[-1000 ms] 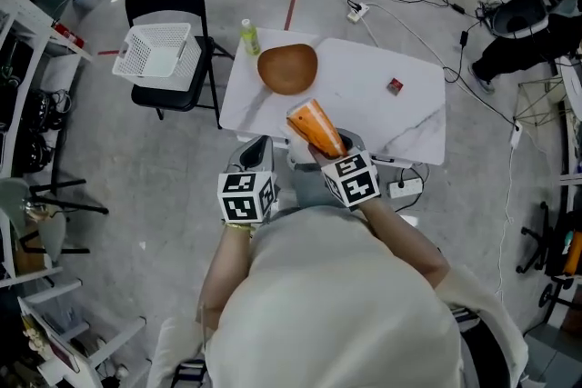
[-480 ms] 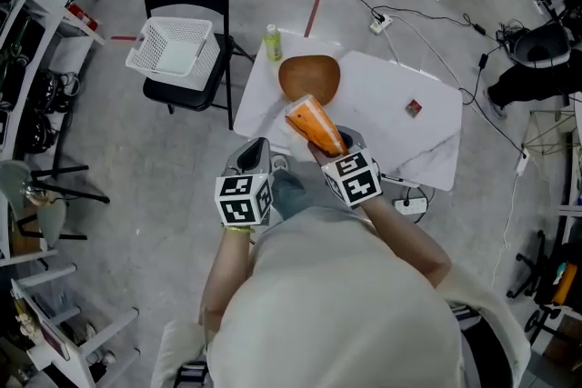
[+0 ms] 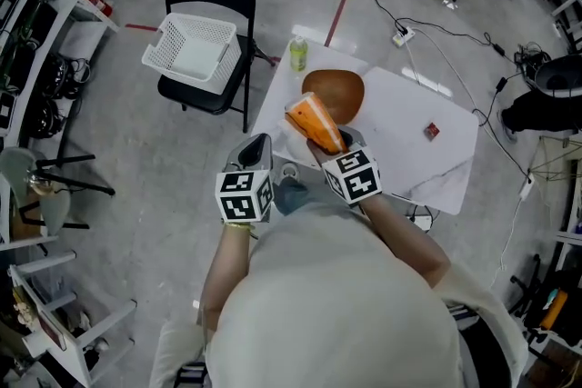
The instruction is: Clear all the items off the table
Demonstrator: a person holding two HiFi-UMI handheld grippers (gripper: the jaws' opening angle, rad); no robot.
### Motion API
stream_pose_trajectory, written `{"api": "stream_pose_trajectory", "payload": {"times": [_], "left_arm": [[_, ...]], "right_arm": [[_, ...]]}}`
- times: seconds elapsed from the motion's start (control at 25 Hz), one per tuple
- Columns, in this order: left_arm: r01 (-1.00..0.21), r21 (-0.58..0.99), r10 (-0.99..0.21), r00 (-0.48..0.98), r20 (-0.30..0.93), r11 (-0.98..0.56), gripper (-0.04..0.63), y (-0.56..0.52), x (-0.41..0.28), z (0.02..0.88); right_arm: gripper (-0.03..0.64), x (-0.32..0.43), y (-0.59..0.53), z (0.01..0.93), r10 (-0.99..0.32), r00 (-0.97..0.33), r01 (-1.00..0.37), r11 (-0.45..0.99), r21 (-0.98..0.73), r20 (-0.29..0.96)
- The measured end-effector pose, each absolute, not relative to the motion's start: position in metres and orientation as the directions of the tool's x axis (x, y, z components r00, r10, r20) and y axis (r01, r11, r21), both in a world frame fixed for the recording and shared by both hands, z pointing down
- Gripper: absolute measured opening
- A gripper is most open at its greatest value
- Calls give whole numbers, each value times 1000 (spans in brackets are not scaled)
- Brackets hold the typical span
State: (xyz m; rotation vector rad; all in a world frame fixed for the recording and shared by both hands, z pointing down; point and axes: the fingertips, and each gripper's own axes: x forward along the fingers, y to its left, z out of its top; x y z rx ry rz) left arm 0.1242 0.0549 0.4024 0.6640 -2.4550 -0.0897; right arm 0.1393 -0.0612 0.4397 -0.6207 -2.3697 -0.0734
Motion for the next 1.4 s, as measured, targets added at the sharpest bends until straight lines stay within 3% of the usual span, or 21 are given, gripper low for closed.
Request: {"api": "stream_pose_trajectory", "payload": {"times": [0.72,1.4], "left_arm": [[-380,188,-418,-736,532,906,9,125,17,388],[-238,172,-294,-791,537,956,9,183,-18,392]], "right_arm": [[221,19,8,426,476,-641,518,847,-118,602],[221,-27,47,420,554,-587,611,781,-125,590]]}}
